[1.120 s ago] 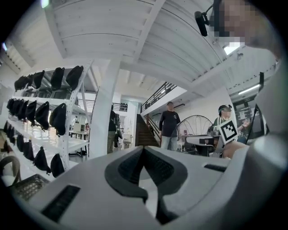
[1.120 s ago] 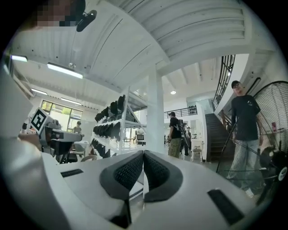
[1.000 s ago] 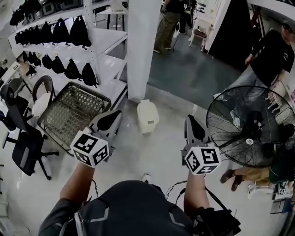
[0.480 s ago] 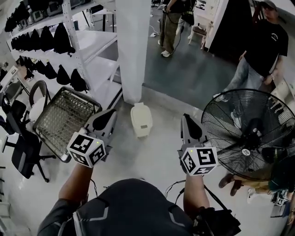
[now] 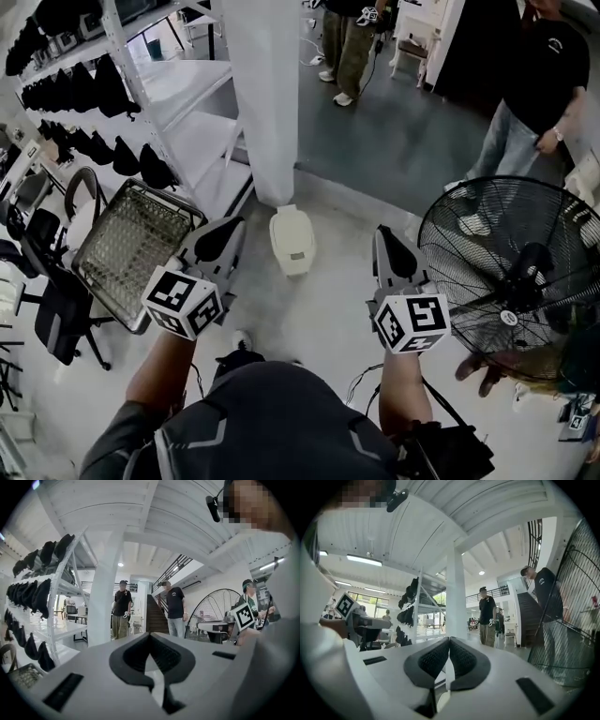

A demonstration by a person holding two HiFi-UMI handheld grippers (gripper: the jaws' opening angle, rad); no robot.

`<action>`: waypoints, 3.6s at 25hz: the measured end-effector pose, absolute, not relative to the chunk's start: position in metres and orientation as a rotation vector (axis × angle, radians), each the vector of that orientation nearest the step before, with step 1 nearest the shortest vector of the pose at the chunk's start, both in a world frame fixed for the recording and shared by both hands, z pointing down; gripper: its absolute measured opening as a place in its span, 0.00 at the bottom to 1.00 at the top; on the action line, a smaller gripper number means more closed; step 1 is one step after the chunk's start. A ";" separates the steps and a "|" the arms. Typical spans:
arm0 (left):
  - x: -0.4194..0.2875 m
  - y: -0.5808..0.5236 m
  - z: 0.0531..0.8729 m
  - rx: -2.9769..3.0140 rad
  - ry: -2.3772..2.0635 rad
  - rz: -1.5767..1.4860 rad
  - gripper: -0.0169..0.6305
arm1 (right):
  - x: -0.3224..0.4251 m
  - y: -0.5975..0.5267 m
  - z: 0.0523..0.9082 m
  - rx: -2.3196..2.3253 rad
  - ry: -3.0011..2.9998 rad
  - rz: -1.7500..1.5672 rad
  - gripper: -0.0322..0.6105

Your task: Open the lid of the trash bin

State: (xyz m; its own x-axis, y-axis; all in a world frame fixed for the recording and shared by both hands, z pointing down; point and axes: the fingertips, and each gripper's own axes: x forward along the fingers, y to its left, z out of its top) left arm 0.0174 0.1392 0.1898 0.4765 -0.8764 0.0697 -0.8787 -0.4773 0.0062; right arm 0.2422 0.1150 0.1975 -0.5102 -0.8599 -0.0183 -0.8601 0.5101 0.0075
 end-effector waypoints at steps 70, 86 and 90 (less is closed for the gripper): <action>-0.048 -0.184 0.489 2.232 -1.432 0.393 0.04 | 0.119 -0.233 0.511 -1.481 3.248 -0.500 0.10; -0.046 -0.171 0.649 2.041 -1.401 0.539 0.04 | 0.101 -0.212 0.677 -1.533 3.313 -0.795 0.10; -0.043 -0.163 0.678 2.029 -1.343 0.570 0.04 | 0.095 -0.204 0.720 -1.551 3.335 -0.887 0.10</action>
State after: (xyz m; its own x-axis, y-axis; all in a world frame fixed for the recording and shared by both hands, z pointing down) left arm -0.0431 -0.1634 0.6776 0.3864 -0.6486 0.6558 -0.9223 -0.2806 0.2659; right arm 0.0947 -0.2039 0.7198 -0.4985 -0.5102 0.7009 -0.7911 0.5984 -0.1270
